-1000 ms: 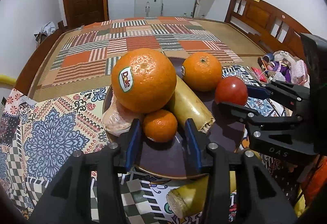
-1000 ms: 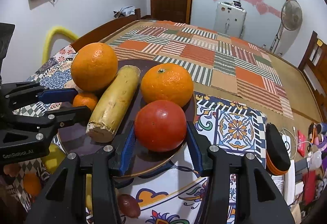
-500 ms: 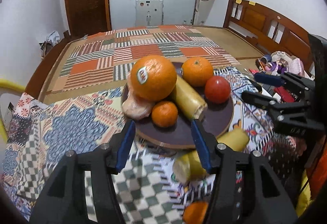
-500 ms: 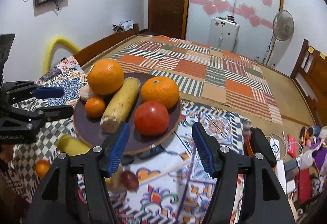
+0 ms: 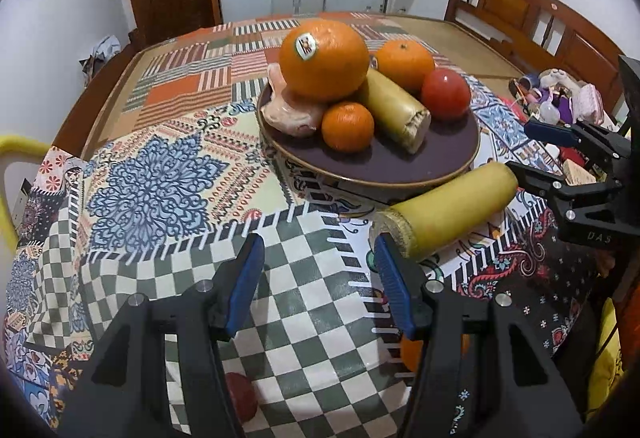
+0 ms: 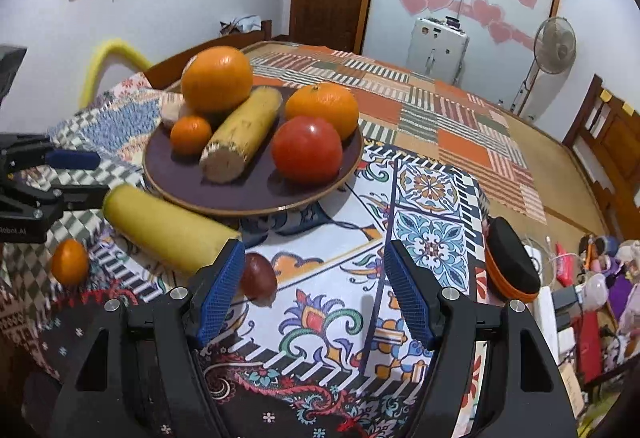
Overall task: Organize fruits
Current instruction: 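Move the right gripper to the yellow cylinder while the left approaches another mandarin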
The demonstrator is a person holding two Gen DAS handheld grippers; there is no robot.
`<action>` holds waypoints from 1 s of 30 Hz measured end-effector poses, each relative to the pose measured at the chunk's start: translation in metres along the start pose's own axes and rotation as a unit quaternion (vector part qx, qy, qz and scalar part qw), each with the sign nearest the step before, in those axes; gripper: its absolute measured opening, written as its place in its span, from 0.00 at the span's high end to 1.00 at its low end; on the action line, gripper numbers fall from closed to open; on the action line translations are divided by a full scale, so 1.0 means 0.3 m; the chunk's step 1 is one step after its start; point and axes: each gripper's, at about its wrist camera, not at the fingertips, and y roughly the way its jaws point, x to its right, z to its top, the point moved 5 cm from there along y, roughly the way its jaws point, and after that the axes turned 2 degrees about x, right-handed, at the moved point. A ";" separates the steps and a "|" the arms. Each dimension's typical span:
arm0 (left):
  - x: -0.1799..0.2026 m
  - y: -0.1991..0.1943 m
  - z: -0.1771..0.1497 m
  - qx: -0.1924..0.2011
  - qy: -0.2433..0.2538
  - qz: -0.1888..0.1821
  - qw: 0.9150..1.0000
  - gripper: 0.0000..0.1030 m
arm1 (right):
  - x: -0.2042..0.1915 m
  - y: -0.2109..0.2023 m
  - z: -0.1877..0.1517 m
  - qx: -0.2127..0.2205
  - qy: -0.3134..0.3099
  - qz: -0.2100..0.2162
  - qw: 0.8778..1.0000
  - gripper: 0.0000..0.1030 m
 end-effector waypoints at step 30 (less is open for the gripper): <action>0.008 -0.154 -0.030 0.040 -0.021 -0.002 0.999 0.45 | -0.181 -0.043 -0.033 0.010 0.003 0.123 0.992 0.40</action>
